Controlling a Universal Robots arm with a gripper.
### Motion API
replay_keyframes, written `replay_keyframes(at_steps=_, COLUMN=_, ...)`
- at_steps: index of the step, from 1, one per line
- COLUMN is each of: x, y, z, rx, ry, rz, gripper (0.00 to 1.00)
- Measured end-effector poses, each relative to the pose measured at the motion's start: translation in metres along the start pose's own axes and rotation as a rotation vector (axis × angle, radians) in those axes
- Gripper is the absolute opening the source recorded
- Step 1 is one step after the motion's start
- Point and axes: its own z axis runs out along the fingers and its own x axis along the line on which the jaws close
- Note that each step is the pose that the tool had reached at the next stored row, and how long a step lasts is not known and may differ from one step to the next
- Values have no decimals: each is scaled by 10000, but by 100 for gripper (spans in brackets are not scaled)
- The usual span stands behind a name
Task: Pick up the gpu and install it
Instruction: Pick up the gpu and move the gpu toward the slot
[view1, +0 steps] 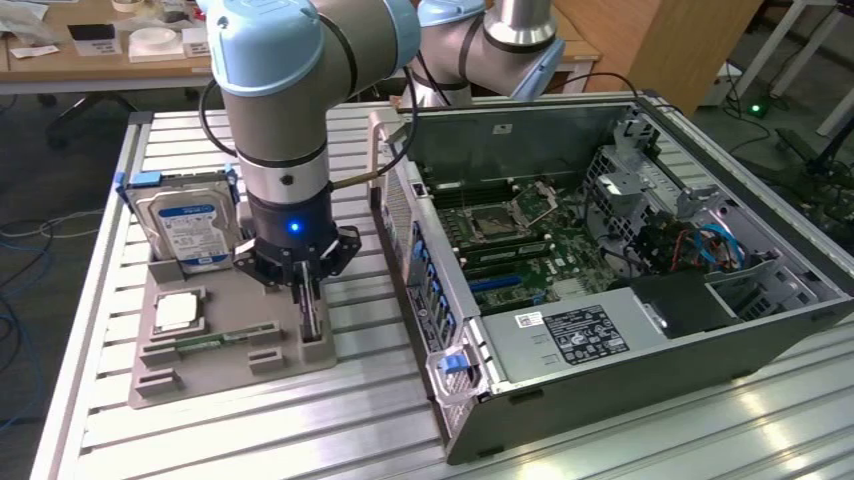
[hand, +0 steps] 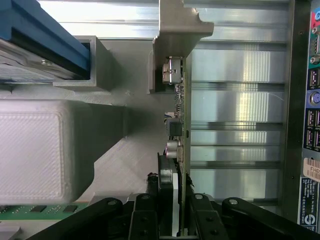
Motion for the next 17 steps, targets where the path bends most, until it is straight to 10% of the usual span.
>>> replay_keyframes(at_steps=17, x=-2, y=5, z=-631, rx=1, ry=1, rz=0, gripper=28)
